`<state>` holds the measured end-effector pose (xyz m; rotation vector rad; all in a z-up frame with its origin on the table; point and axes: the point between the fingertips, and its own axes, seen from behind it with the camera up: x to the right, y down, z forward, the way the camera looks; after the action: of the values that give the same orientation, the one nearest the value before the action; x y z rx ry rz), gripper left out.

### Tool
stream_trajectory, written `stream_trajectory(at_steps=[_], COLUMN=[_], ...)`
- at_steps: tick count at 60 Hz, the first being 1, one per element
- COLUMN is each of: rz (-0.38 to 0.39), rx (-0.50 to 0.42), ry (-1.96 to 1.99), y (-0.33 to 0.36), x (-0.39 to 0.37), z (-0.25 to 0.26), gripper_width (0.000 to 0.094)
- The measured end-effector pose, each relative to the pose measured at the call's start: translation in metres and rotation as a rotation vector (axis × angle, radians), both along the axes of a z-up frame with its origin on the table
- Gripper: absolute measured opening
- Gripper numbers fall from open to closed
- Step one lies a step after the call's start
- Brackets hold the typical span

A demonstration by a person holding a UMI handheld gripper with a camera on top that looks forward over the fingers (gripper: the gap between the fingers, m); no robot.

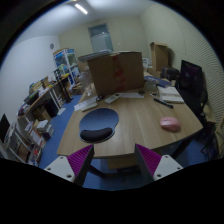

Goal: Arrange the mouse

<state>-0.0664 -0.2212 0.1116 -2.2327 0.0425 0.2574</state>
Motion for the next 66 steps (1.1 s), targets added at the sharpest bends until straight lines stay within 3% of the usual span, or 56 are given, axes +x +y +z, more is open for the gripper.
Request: stream_trajectory(at_steps=[9, 23, 28, 38, 48, 54, 65, 66], rz=[-0.040, -0.051, -0.068, -0.030, 0.064, 0.108, 0.070, 0.062], rx=[-0.017, 0.016, -0.017, 0.014, 0.005, 0.058, 0.103, 0.102], ry=[-0.013, -0.071, -0.136, -0.193, -0.163, -0.183, -0.171, -0.172], y=[-0.001, 0.026, 0.042, 0.094, 0.132, 0.158, 0.204, 0.206], x=[0.032, 0.151, 0.200, 0.263, 0.262, 0.255, 0.255, 0.256], z=[-0.006, -0.037, -0.064, -0.096, -0.128, -0.127, -0.125, -0.126], gripper_width=[0.0836, 0.0836, 0.0827, 0.0829, 0.0833, 0.0832, 0.0821, 0.0782])
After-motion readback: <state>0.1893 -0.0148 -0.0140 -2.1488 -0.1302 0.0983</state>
